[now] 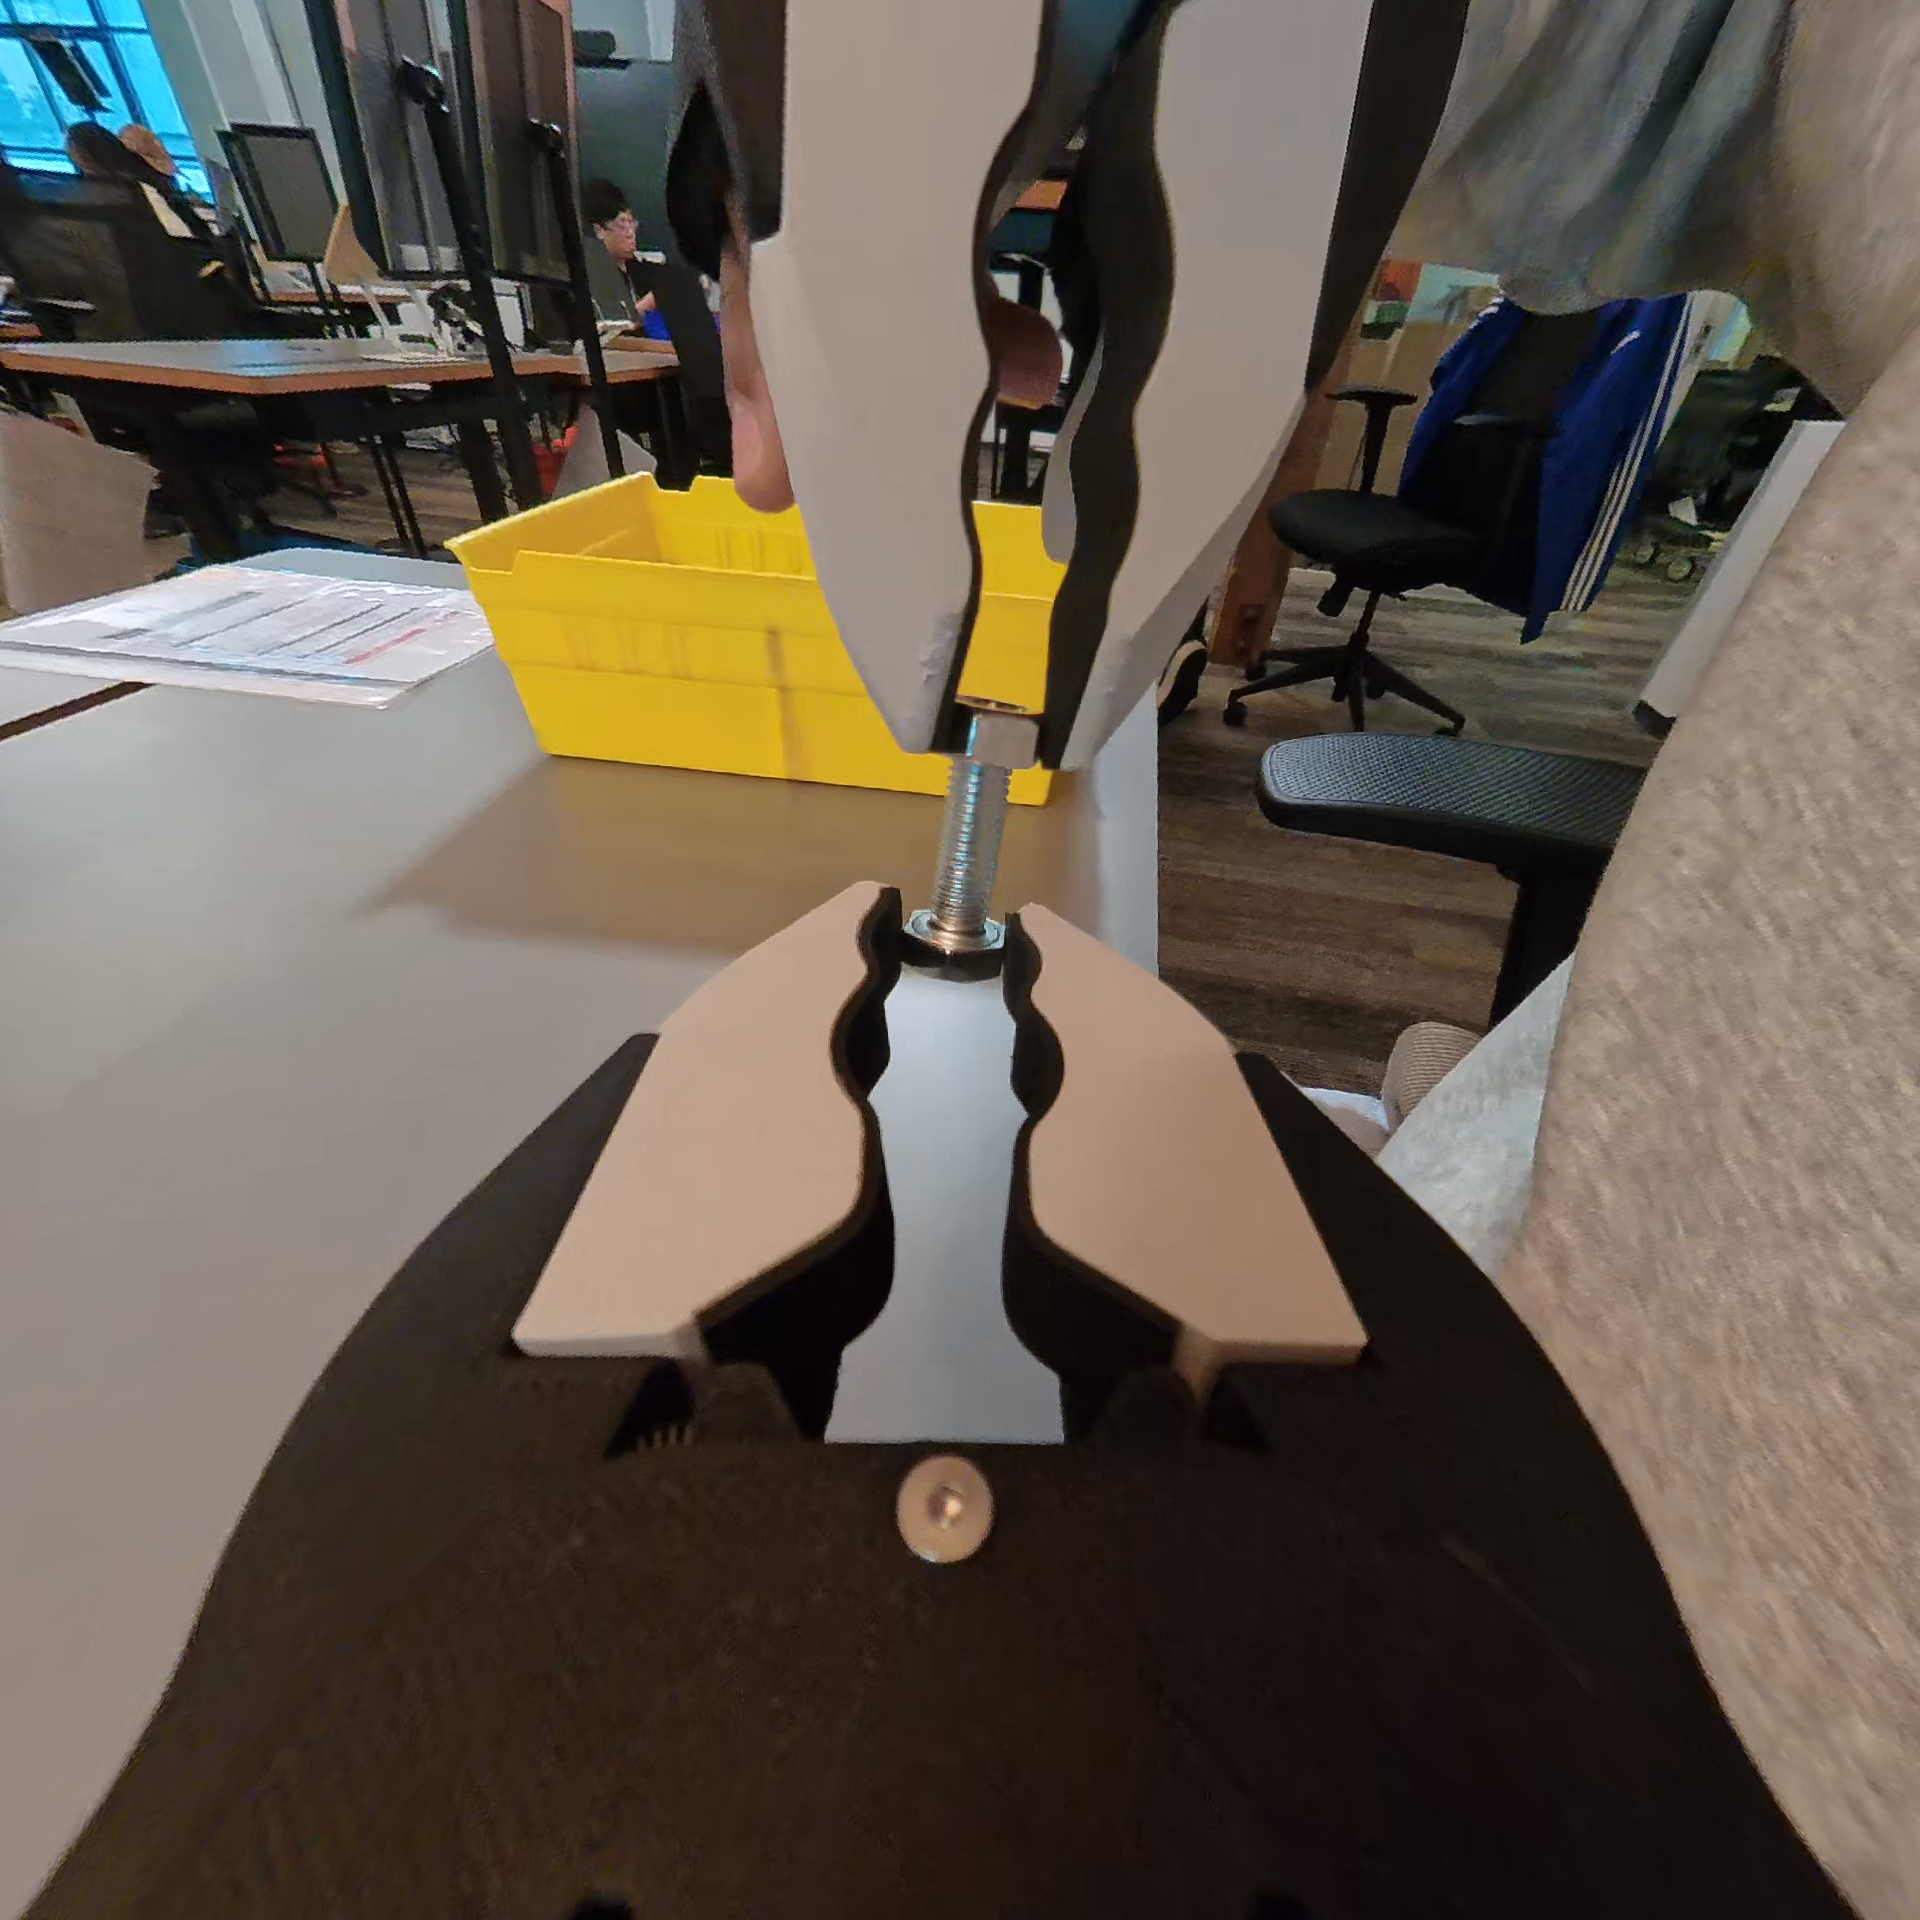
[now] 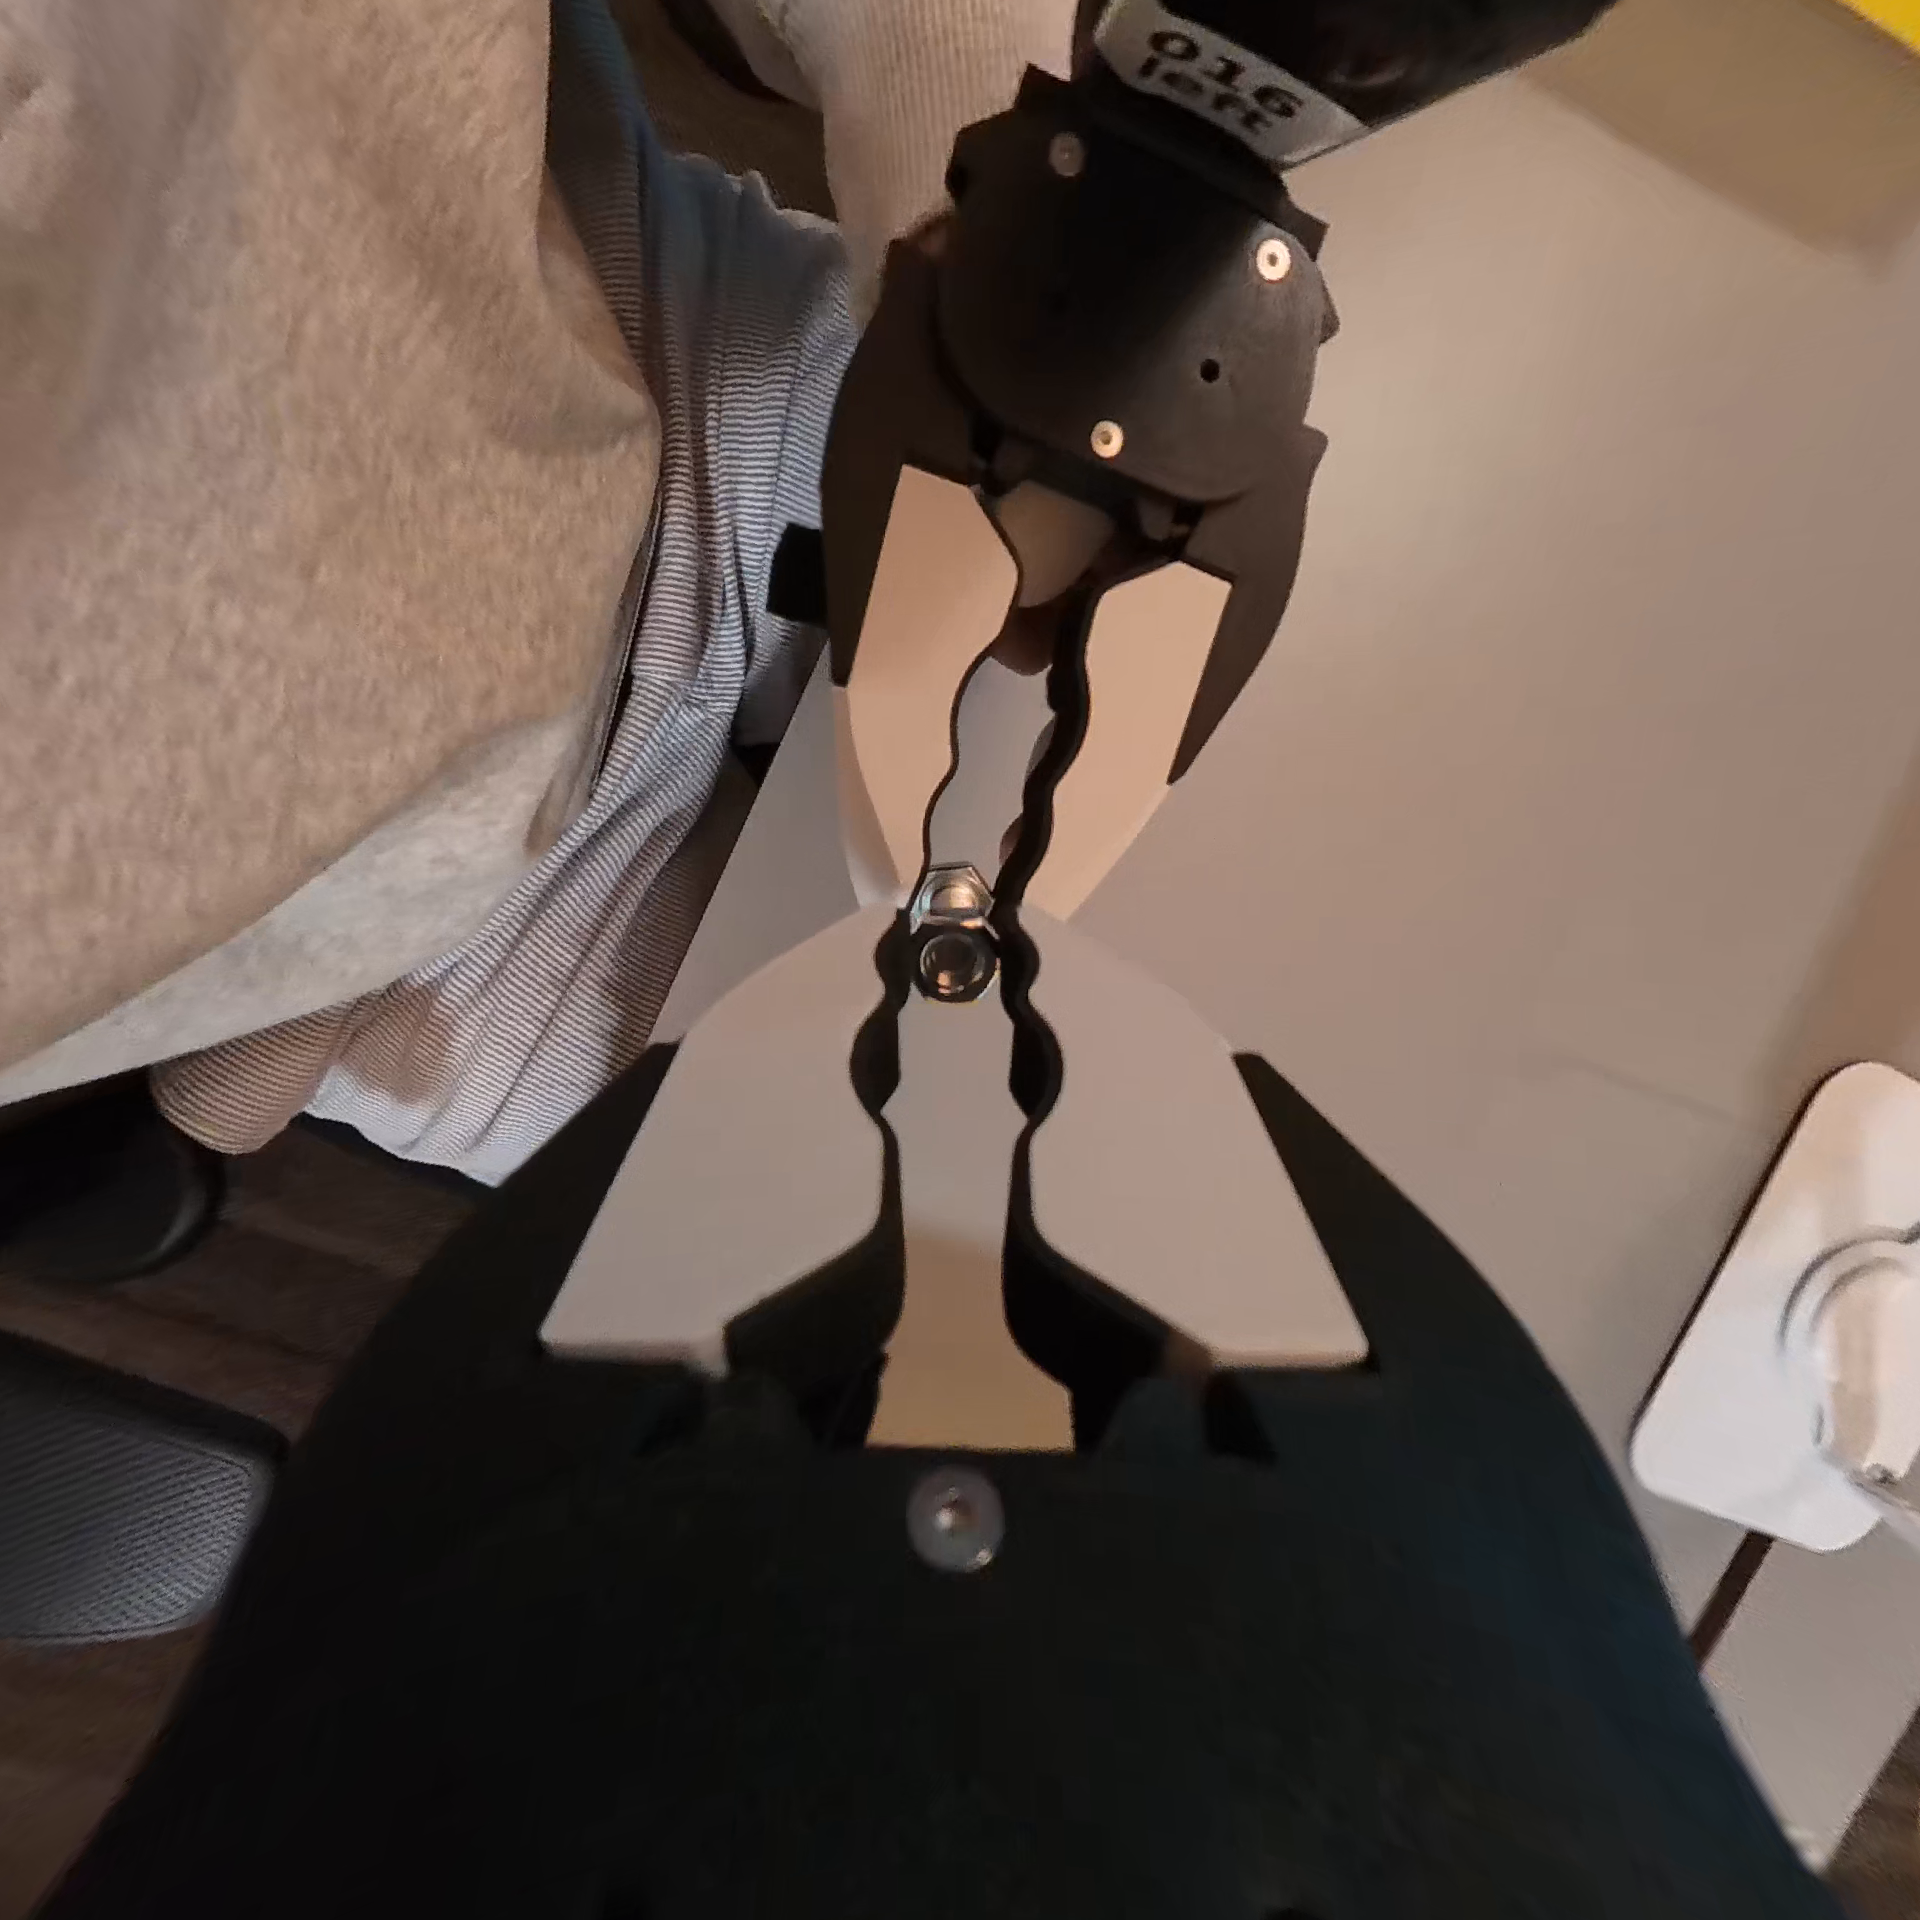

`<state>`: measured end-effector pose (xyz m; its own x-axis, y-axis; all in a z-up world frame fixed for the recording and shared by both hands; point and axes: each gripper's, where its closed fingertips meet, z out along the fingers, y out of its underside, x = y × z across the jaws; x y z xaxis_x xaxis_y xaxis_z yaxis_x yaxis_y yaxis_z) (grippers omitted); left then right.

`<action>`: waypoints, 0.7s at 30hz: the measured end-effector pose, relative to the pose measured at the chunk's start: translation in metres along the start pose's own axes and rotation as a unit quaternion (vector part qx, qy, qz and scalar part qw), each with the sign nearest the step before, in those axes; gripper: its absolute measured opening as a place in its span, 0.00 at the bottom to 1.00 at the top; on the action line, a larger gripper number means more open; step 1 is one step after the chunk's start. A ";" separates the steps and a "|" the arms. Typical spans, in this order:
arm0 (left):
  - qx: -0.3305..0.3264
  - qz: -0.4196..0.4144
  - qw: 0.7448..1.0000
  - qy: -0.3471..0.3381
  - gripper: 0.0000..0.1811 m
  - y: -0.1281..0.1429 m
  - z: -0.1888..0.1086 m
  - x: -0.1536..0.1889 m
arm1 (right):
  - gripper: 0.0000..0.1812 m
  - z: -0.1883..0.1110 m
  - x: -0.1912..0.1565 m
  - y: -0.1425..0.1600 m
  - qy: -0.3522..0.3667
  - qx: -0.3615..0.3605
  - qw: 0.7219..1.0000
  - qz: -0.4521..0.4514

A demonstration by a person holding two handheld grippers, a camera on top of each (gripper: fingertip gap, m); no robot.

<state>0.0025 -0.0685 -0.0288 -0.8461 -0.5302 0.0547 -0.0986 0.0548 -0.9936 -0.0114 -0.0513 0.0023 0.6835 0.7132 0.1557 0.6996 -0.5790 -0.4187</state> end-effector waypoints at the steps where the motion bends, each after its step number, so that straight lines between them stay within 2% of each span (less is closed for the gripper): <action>1: 0.001 0.000 1.000 -0.002 0.11 0.000 0.000 -0.001 | 0.09 0.000 0.002 -0.001 0.001 -0.002 1.000 0.021; 3: 0.008 -0.007 1.000 -0.007 0.11 -0.002 -0.001 -0.003 | 0.08 -0.001 0.008 -0.005 0.010 0.004 0.998 0.062; 6: 0.016 -0.016 1.000 -0.014 0.11 -0.004 -0.003 -0.006 | 0.16 -0.004 0.015 -0.009 0.019 0.014 0.994 0.104; 8: 0.020 -0.018 0.999 -0.027 0.11 -0.006 -0.004 -0.010 | 0.18 -0.006 0.016 -0.010 0.016 0.012 0.987 0.162; 12: 0.028 -0.017 0.998 -0.059 0.11 -0.008 -0.006 -0.020 | 0.20 -0.006 0.023 -0.007 0.024 0.004 0.949 0.314; 13: 0.028 -0.015 0.997 -0.065 0.11 -0.009 -0.007 -0.021 | 0.24 -0.006 0.024 -0.005 0.026 0.002 0.940 0.339; 17: 0.026 0.004 0.996 -0.087 0.11 -0.009 -0.008 -0.024 | 0.27 -0.002 0.022 0.005 0.056 -0.039 0.930 0.360; 21: 0.024 0.024 0.995 -0.098 0.11 -0.011 -0.009 -0.023 | 0.18 -0.001 0.020 0.005 0.070 -0.055 0.931 0.354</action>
<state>0.0187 -0.0495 -0.0182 -0.7302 -0.6832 -0.0076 -0.0322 0.0455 -0.9984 0.0058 -0.0398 0.0040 0.9965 0.0829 -0.0054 0.0751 -0.9267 -0.3681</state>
